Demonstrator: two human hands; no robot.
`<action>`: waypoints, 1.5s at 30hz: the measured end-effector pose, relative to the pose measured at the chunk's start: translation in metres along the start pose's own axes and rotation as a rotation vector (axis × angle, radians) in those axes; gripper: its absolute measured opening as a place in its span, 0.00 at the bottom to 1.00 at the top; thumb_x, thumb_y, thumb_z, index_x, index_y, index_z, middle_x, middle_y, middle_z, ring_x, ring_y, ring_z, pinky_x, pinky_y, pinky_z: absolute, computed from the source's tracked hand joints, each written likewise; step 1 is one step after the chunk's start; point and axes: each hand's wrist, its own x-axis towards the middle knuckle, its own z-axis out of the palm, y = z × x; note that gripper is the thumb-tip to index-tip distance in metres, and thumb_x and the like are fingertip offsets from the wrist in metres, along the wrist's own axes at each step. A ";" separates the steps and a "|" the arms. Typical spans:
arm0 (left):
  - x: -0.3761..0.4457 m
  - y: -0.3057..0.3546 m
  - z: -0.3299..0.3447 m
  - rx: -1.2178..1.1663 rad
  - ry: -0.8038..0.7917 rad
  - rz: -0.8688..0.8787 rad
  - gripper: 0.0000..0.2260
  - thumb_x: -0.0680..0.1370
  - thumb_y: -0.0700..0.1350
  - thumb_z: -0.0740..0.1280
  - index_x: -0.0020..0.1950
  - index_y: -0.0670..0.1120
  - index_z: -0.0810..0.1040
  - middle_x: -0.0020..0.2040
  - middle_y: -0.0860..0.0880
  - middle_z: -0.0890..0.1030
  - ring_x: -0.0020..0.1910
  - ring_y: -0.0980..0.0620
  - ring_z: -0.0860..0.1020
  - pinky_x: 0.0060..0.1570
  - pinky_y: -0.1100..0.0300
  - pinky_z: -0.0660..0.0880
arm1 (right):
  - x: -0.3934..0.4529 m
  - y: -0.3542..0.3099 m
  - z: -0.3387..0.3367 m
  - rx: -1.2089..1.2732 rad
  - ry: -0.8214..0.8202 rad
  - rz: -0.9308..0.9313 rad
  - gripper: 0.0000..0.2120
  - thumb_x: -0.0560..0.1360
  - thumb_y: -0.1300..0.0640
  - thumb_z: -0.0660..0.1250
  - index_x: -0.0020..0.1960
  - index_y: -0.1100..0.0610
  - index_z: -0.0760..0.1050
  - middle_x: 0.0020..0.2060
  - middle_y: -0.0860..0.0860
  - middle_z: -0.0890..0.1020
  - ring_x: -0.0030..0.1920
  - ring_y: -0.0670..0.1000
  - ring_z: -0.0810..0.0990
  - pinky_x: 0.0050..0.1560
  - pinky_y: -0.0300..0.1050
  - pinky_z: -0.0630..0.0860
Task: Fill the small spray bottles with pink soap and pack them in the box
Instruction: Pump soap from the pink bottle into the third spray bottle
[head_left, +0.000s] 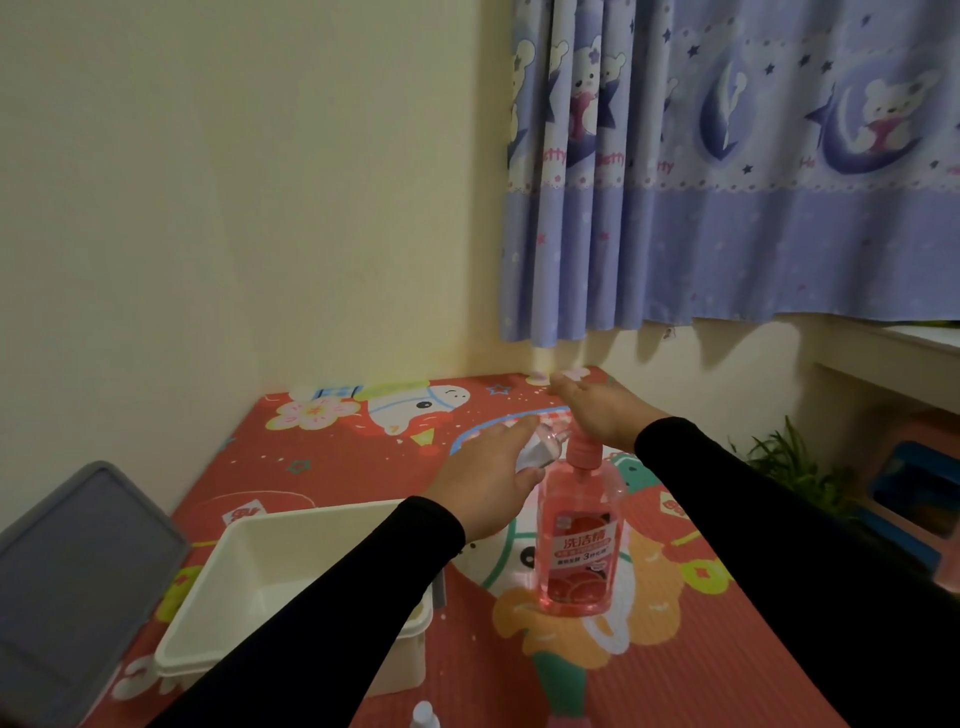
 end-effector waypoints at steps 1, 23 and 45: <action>0.000 -0.001 0.001 -0.001 -0.006 0.000 0.27 0.83 0.51 0.58 0.79 0.50 0.52 0.78 0.47 0.60 0.76 0.49 0.57 0.71 0.56 0.56 | 0.000 0.001 0.000 0.028 0.007 0.022 0.20 0.84 0.60 0.46 0.75 0.60 0.60 0.70 0.60 0.70 0.68 0.61 0.70 0.67 0.53 0.66; -0.002 -0.001 -0.001 -0.026 0.018 0.008 0.25 0.82 0.51 0.58 0.78 0.50 0.55 0.76 0.47 0.63 0.74 0.48 0.61 0.69 0.56 0.60 | -0.003 -0.005 -0.007 -0.044 -0.028 -0.032 0.21 0.85 0.55 0.45 0.77 0.56 0.57 0.75 0.56 0.64 0.73 0.56 0.64 0.68 0.43 0.61; 0.004 -0.005 -0.007 -0.015 0.012 0.012 0.24 0.82 0.51 0.59 0.77 0.50 0.56 0.73 0.45 0.66 0.70 0.46 0.67 0.65 0.54 0.65 | 0.012 0.001 -0.009 0.050 -0.025 -0.017 0.28 0.82 0.41 0.45 0.71 0.55 0.70 0.68 0.57 0.73 0.67 0.57 0.72 0.69 0.51 0.65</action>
